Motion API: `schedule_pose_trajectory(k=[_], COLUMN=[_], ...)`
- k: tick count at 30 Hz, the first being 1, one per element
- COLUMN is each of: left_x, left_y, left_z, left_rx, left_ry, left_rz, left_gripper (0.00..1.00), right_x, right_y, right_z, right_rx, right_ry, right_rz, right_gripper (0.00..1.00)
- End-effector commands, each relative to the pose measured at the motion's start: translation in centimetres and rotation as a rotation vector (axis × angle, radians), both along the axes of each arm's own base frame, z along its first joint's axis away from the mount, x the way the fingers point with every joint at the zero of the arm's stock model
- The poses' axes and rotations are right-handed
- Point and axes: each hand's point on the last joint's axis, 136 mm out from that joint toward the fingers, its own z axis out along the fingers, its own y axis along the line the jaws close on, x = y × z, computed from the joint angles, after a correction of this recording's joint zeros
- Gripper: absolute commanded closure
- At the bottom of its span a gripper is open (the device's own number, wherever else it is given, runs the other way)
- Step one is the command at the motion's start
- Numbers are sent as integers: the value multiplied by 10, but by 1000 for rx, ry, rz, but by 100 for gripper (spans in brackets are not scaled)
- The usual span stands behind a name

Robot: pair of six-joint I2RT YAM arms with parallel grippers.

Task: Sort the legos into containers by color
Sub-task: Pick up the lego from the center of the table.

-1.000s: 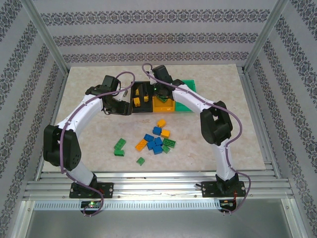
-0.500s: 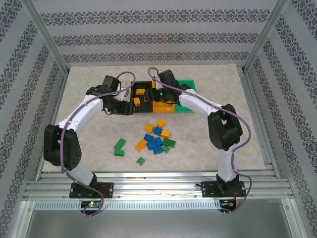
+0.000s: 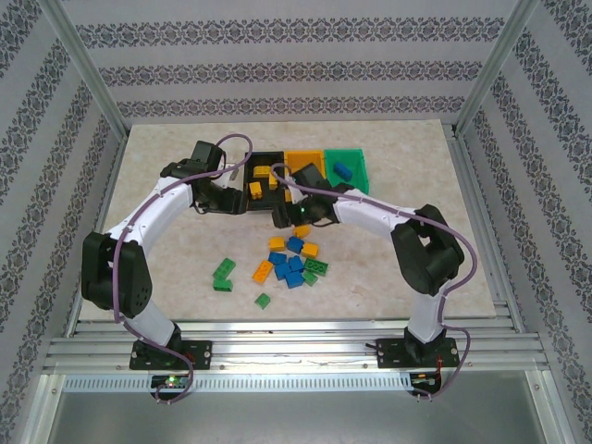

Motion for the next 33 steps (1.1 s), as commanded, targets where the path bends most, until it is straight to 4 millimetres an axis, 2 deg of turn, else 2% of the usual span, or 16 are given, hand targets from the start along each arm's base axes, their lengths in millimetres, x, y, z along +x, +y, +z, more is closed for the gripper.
schedule_pose_trajectory(k=[1,4,10,19,24,28,33], left_x=[1,1,2,2,1,1,0], left_y=[10,15,21,17,14,13,13], left_z=[3,6,14,19,21,22,25], left_rx=[31,47,54,32,13,5,4], left_ry=[-16,-31,-62,-76,-80,-80,-90], left_rz=[37,47,59,50,45,42,43], left_gripper=[41,41,41,41,41,41,41], right_x=[-27,-38,-36,-38,-44,-49,-47], right_y=[0,9,21,13,13,25,35], right_z=[-2,-8,-26,-43,-49,-55,-56], right_rx=[-50,-85,-191,-393,-446,-440,-427], right_ry=[-3,-6,-12,-37,-41,-23,-22], right_rz=[57,78,100,121,134,156,159], right_gripper=[42,40,39,40,39,40,48])
